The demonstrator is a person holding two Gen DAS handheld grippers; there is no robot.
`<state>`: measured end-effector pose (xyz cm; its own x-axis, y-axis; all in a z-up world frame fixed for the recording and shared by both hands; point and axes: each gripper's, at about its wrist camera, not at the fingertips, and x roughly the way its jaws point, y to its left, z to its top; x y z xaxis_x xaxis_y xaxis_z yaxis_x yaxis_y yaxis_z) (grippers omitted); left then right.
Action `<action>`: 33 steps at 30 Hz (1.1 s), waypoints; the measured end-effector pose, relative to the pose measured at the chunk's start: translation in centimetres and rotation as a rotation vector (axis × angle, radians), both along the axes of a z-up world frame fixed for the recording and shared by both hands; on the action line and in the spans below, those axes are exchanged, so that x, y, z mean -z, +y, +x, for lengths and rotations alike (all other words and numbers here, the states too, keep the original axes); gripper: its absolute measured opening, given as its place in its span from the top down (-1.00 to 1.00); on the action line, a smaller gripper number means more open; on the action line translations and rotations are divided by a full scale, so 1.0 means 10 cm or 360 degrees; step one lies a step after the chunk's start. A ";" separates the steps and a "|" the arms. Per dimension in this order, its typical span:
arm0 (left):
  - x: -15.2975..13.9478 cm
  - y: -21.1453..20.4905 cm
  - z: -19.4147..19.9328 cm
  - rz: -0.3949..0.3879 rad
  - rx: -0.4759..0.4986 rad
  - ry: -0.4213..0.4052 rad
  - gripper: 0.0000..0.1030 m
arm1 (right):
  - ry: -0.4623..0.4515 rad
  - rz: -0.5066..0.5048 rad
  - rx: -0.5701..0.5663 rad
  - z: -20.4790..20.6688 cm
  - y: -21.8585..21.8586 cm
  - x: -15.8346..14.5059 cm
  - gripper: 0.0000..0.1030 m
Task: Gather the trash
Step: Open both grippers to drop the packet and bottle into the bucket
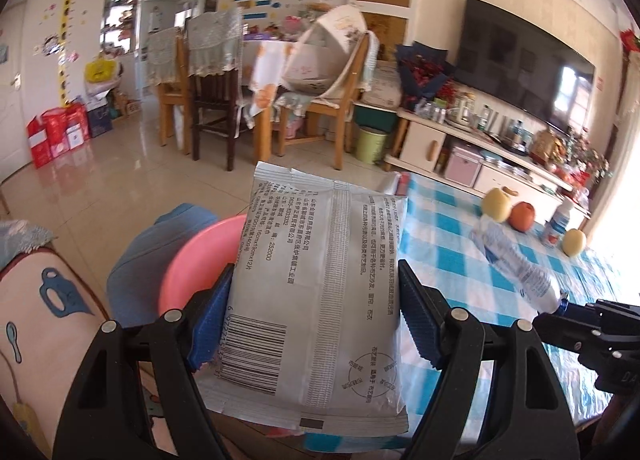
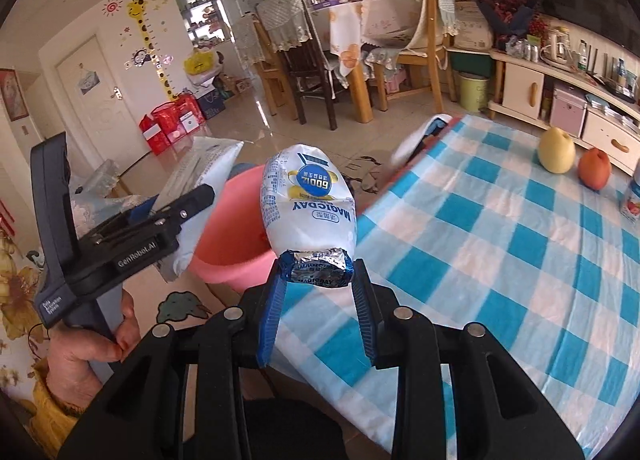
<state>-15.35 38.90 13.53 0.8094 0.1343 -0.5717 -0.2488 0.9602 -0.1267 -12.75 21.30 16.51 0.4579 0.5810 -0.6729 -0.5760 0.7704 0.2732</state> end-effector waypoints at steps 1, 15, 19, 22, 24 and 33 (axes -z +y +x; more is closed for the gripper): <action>0.04 0.08 0.02 -0.0016 -0.0027 0.0012 -0.51 | 0.0002 0.0008 -0.0021 0.04 0.12 -0.02 0.32; 0.63 0.44 0.34 -0.0036 -0.0112 0.0204 -0.57 | 0.0129 0.0020 -0.0104 0.67 1.04 0.32 0.21; 0.71 0.43 0.34 0.0017 -0.0122 0.0235 -0.78 | 0.0148 0.0073 -0.0055 0.68 0.92 0.41 -0.21; 0.69 0.42 0.30 0.0089 -0.0149 0.0240 -0.80 | 0.0129 0.0071 0.0002 0.64 0.76 0.40 -0.34; 0.63 0.42 0.26 0.0097 -0.0161 0.0216 -0.81 | 0.0091 0.0044 0.0043 0.61 0.64 0.38 -0.50; 0.15 0.31 0.03 0.0225 -0.0273 0.0024 -0.92 | -0.0092 -0.0157 0.0176 0.41 0.16 0.23 -0.72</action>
